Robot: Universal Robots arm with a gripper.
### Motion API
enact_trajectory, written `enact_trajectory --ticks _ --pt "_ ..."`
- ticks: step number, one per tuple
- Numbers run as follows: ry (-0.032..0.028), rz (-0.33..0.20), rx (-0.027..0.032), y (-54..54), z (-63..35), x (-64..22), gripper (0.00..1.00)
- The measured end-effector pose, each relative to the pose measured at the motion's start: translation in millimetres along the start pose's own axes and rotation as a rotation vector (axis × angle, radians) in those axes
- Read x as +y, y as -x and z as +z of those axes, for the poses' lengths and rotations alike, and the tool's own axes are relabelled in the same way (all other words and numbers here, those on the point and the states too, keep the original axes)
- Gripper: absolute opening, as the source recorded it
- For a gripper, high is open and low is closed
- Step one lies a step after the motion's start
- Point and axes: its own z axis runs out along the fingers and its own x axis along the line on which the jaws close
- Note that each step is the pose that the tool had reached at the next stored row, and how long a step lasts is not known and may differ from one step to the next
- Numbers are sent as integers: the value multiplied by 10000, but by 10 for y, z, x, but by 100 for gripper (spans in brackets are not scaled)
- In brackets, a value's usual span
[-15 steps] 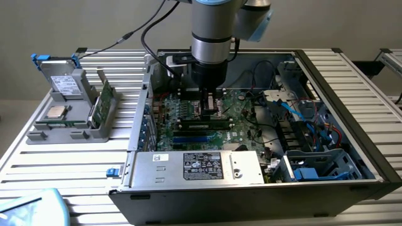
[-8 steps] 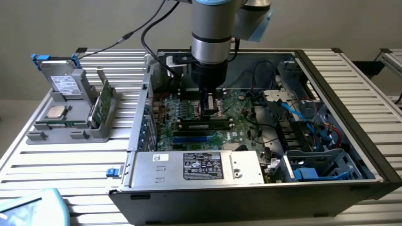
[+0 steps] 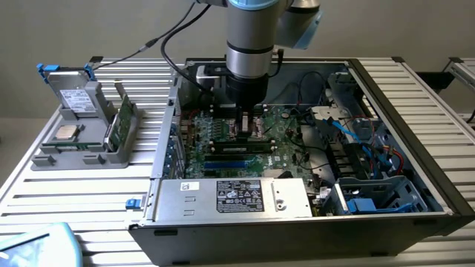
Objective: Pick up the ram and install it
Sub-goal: 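Press down the ram until it locks into place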
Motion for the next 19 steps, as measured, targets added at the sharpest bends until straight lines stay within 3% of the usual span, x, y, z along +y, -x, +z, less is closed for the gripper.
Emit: enact_trajectory --ticks 14,15,17,19 --pt "137 2540 -30 7 165 -3 11" --pt "148 2720 -25 9 174 -3 11" --pt "193 3274 49 15 178 -6 11" --pt "199 3227 86 18 159 -7 11"
